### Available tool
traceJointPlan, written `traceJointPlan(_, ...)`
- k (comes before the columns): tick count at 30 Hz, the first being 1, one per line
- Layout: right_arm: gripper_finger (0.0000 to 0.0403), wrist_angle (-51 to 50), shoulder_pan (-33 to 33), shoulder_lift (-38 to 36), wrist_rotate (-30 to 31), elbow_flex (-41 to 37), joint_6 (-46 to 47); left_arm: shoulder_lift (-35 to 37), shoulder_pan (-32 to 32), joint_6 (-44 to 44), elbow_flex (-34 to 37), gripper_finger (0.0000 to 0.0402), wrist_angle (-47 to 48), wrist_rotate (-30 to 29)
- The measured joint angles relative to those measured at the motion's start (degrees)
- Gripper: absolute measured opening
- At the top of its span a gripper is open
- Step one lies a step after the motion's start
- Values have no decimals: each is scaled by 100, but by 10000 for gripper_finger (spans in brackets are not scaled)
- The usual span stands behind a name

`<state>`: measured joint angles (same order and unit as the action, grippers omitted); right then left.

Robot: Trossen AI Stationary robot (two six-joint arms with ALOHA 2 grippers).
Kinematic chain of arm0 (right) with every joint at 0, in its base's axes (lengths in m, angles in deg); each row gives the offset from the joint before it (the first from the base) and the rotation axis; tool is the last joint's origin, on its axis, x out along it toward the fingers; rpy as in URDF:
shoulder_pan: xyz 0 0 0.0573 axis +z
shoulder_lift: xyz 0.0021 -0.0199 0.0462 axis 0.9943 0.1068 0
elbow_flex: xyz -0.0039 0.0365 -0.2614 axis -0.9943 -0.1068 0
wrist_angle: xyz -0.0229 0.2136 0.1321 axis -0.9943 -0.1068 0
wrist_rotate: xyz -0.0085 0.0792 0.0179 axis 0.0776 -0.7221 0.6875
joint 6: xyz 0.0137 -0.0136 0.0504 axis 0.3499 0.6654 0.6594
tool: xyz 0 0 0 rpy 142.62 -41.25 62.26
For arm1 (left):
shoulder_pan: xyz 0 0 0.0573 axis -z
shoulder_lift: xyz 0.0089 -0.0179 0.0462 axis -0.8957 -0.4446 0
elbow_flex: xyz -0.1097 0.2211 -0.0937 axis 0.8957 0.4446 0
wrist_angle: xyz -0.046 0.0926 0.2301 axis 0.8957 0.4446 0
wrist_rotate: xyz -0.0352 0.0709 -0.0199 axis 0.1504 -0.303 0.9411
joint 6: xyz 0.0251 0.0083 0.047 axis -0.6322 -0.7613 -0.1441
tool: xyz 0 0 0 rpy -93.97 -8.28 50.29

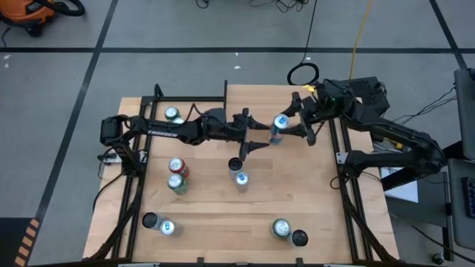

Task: Place canned beverage on shelf
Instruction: Put the top right blue soda can on the shelf

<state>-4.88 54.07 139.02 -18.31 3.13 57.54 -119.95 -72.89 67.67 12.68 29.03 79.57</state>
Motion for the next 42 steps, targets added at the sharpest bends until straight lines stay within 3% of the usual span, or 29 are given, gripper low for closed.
traceJointPlan(9,223,540,244,324,-115,0,-39,0,-7,-1,2,294,16,-570)
traceJointPlan(15,223,773,262,348,-263,0,-14,-2,-17,-151,7,294,-32,168)
traceJointPlan(27,223,915,455,476,-213,-2,131,-11,-6,-90,-155,291,12,191)
traceJointPlan(42,225,975,518,498,-227,-2,118,-164,3,-97,-155,226,-57,464)
